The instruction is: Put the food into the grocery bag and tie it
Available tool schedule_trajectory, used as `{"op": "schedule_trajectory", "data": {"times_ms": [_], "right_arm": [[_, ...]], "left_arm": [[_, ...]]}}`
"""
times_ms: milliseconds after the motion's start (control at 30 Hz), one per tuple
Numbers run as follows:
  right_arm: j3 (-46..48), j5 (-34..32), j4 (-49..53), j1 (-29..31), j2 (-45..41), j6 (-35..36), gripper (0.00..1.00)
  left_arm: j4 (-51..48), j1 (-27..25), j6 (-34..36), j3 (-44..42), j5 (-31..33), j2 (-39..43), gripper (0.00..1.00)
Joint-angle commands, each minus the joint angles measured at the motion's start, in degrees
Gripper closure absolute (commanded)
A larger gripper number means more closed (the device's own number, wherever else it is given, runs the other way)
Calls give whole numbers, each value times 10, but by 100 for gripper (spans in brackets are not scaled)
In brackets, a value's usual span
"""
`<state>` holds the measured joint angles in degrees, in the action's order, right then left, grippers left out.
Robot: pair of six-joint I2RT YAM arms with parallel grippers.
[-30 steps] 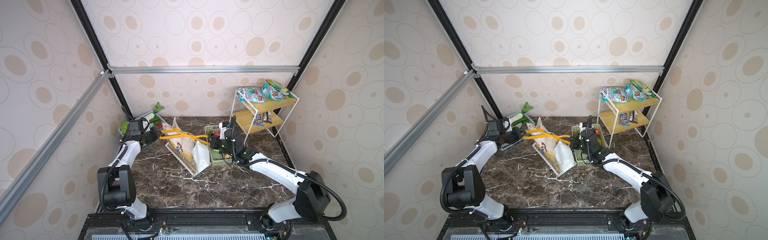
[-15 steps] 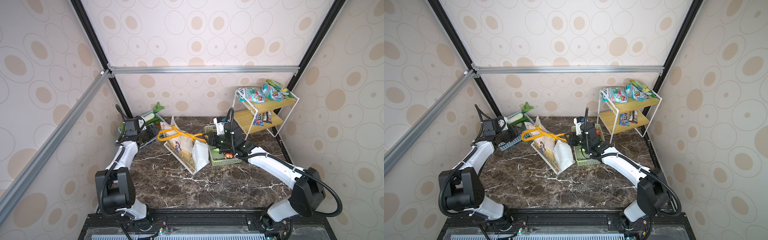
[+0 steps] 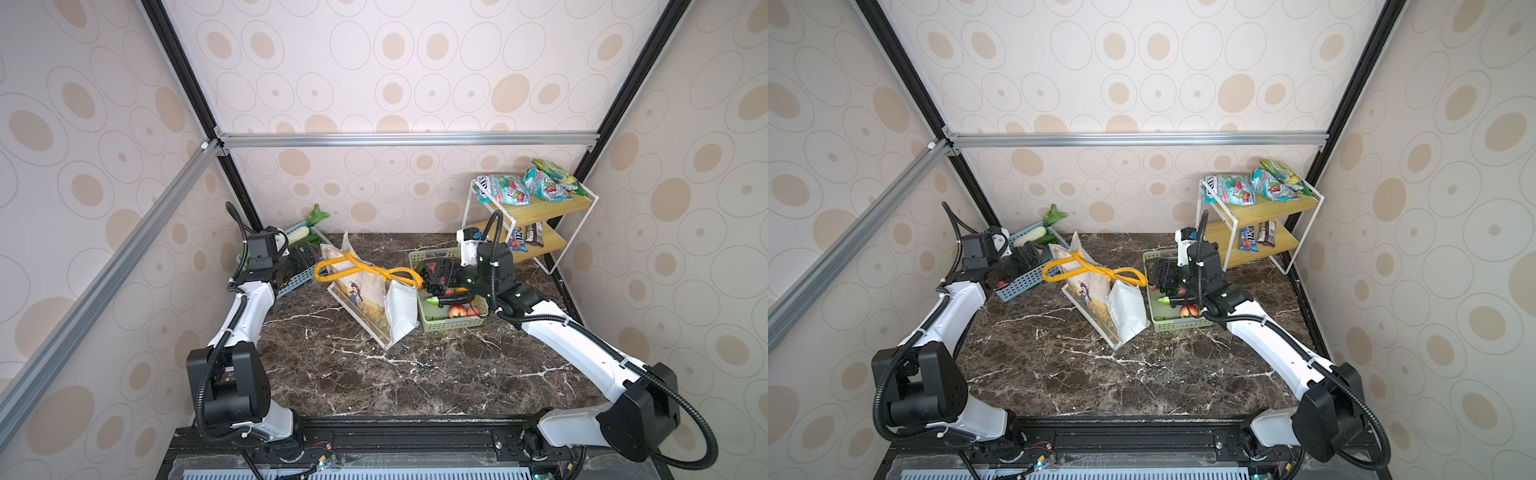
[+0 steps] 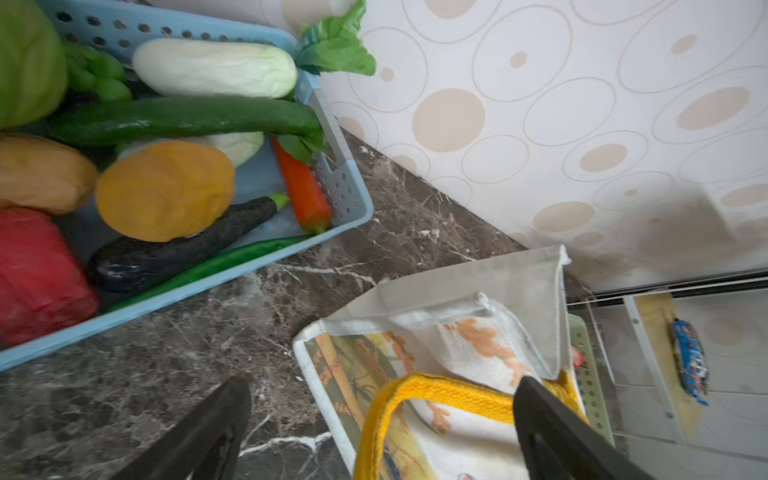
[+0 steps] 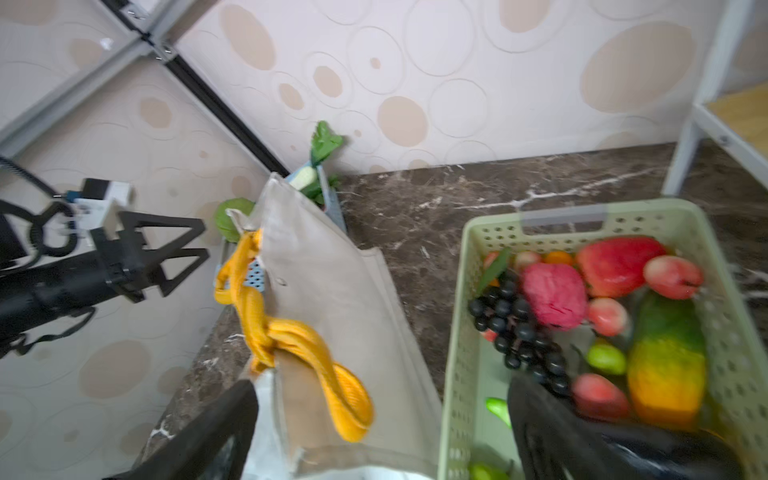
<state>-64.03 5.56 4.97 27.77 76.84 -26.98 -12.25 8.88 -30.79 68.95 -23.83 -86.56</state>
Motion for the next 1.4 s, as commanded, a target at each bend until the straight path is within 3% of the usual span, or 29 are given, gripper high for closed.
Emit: {"op": "schedule_trajectory", "data": {"times_ms": [0,167,333,400,533,700,800,1067,1200,1267,1367], "right_arm": [[27,-22,41,-33,-17,17,0],[70,-62,47,-82,-38,45,0],[109,-95,46,-128,-37,54,0],[121,-107,45,-142,-35,51,0],[143,-153,41,-152,-32,58,0],[171,-178,14,-159,-28,67,0],[187,-203,-10,-162,-21,75,0],[220,-290,-47,-179,-20,147,0],[276,-293,-99,-216,-39,155,0],[309,-310,-155,-221,-40,171,0],[366,-331,-283,-222,-23,189,0]], "left_arm": [[-7,-5,40,13,83,13,1],[93,-28,97,-41,213,18,1],[302,-44,156,-167,251,30,1],[328,-51,188,-191,265,19,1],[349,-57,230,-237,279,7,1],[524,-62,289,-375,266,22,1],[563,-65,286,-396,266,1,1],[781,-75,284,-503,223,-18,1],[836,-88,294,-533,243,-24,1],[895,-91,293,-557,255,-39,1],[897,-92,293,-559,261,-40,1]]}}
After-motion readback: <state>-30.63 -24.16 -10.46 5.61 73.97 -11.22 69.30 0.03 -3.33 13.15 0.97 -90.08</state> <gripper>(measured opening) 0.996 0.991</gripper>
